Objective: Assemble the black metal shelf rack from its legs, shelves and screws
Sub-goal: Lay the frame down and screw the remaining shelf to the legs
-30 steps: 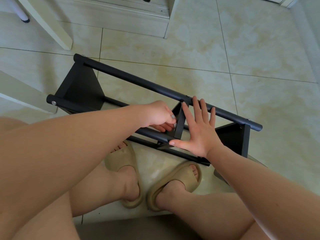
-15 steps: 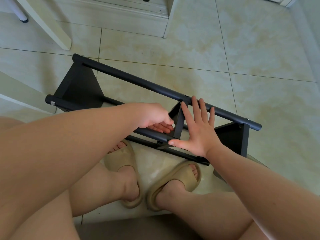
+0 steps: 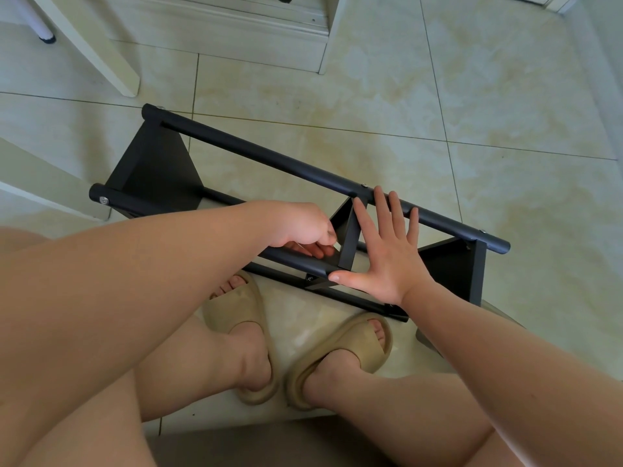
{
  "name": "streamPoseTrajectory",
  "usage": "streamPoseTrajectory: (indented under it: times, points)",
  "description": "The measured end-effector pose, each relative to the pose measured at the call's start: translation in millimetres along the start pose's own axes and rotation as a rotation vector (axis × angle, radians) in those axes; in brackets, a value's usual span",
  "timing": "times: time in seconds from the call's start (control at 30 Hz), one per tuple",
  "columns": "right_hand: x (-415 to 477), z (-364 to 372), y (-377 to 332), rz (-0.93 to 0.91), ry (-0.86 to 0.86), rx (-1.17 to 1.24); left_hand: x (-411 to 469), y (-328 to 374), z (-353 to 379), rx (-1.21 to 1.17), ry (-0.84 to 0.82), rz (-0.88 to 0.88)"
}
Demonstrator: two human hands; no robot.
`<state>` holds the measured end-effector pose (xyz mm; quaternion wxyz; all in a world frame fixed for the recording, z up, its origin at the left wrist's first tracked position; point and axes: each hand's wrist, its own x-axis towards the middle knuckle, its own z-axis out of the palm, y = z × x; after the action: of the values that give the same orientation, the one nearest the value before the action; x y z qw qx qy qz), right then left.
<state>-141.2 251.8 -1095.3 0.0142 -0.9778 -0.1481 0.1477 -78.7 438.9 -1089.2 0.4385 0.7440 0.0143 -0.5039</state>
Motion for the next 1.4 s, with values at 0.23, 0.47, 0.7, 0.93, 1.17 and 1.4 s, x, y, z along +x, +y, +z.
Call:
streamPoseTrajectory:
  times: [0.23, 0.47, 0.7, 0.93, 1.17, 1.4]
  points:
    - [-0.4, -1.3, -0.3, 0.003, -0.007, -0.002, -2.9, -2.0, -5.0, 0.161, -0.026, 0.032]
    - [0.1, -1.1, -0.4, 0.006, -0.009, -0.006, -3.0, -2.9, -8.0, 0.301, -0.042, 0.069]
    - [0.0, -0.4, 0.2, 0.002, 0.004, 0.0, -0.2, -6.9, -10.4, 0.475, -0.061, 0.07]
    - [0.2, 0.3, 0.5, 0.005, 0.006, -0.007, 3.2, -7.9, -13.7, 0.511, -0.079, 0.085]
    - [1.1, 2.2, 1.4, -0.001, 0.016, -0.001, 2.1, -7.7, -22.2, 0.475, 0.044, 0.222]
    - [1.0, 1.9, 2.0, -0.009, 0.023, 0.001, 3.6, -1.5, -3.9, 0.358, 0.038, 0.202]
